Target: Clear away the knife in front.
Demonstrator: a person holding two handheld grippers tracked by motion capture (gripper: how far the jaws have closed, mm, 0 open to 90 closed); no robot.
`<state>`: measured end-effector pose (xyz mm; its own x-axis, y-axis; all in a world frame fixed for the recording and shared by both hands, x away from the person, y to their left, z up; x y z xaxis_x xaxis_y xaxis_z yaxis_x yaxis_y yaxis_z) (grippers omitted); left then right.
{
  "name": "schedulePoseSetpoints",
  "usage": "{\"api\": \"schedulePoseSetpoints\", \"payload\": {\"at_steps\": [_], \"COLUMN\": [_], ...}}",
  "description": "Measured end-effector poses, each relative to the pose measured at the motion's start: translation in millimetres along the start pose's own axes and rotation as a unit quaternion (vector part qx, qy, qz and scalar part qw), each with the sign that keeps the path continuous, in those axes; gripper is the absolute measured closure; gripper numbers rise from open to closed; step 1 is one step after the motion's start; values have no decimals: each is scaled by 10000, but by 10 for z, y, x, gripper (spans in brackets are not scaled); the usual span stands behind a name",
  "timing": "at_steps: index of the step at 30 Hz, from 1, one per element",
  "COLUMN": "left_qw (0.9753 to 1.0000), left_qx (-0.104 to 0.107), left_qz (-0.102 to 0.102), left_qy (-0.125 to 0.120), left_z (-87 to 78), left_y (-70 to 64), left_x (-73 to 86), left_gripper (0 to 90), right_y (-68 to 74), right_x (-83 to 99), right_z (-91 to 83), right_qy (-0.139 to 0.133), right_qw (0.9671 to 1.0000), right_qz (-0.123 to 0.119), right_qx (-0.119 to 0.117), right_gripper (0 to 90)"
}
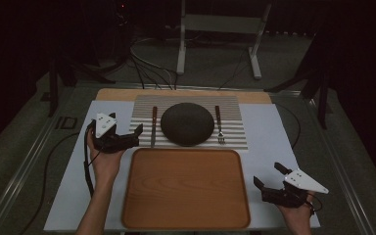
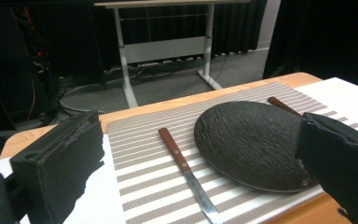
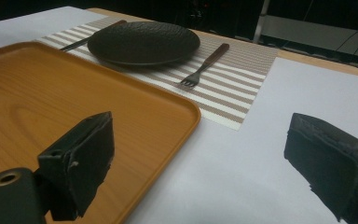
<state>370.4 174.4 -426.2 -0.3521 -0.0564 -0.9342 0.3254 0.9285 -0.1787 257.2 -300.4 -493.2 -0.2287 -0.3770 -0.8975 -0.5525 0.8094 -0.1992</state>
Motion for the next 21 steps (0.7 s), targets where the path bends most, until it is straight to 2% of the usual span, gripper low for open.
{"api": "schedulePoseSetpoints", "payload": {"at_steps": [7, 8, 14, 17, 21], "left_qw": [9999, 9998, 9998, 9995, 9995], "left_qx": [-7, 6, -85, -86, -95], "left_qz": [-121, -196, -176, -290, -292], "left_qy": [63, 46, -39, 86, 105], "left_z": [173, 209, 271, 345, 371], "left_y": [19, 20, 46, 98, 123], "left_x": [-12, -29, -71, -57, -44], "left_gripper": [16, 15, 5, 3, 3], "right_y": [4, 2, -3, -3, 1], "right_x": [1, 0, 3, 3, 3], "right_z": [1, -6, -11, -10, -9], "right_qy": [4, -10, -12, -16, -13], "right_qw": [10000, 10000, 10000, 10000, 10000], "right_qz": [-8, 3, 12, 10, 8], "right_qx": [7, 10, 14, 6, 0], "right_gripper": [83, 83, 83, 83, 83]}}
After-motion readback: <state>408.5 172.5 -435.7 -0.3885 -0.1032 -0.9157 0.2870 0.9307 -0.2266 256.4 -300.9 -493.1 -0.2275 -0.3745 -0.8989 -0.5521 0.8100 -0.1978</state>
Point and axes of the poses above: each handheld gripper's, and its own axes: z roughly forward along the jaws, x roughly out of its underside, y roughly to its left, the point moved 4 cm from there along z, roughly forward along the jaws, and after that the axes turned 11 degrees about -z, right-handed, at the moved point
